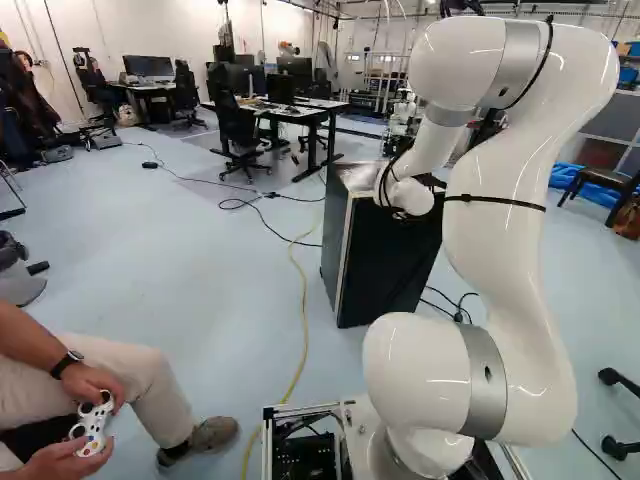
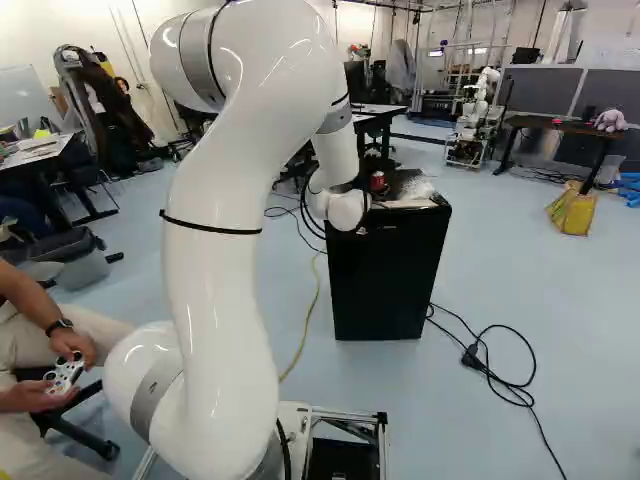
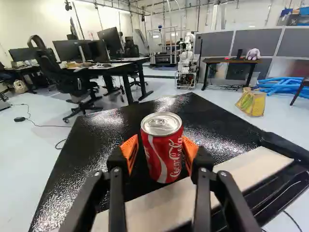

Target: Grab a drink from the fridge

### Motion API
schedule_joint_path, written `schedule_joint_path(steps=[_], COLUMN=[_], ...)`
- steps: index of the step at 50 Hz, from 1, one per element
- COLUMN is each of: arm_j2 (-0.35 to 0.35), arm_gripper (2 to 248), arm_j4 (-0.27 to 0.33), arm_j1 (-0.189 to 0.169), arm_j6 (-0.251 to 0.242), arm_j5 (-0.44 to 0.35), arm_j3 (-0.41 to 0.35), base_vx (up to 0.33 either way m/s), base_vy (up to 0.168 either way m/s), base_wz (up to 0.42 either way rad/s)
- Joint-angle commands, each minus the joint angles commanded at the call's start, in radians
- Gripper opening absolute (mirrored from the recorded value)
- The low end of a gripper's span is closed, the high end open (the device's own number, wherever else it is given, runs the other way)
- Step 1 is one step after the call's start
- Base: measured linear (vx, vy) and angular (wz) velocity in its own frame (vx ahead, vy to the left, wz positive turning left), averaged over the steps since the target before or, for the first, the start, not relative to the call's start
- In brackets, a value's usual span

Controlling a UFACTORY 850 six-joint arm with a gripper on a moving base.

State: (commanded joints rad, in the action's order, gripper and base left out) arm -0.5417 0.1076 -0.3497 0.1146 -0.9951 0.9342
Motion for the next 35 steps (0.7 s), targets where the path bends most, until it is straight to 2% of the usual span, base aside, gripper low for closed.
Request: schedule_joint_path(steps=[4,5,10,35], arm_j2=[0.000,0.000,0.000,0.031], arm_gripper=[134,99,93,93], arm_j4=[0.000,0.000,0.000,0.000], arm_j1=[0.000,0.000,0.000,0.000], arm_j6=[0.000,0.000,0.000,0.000], arm_j5=[0.000,0.000,0.000,0.000], arm_j3=[0.000,0.000,0.000,-0.003], base_vx=[0.000,0.000,0.000,0.000], base_vy=[0.000,0.000,0.000,0.000], base_wz=[0.000,0.000,0.000,0.000])
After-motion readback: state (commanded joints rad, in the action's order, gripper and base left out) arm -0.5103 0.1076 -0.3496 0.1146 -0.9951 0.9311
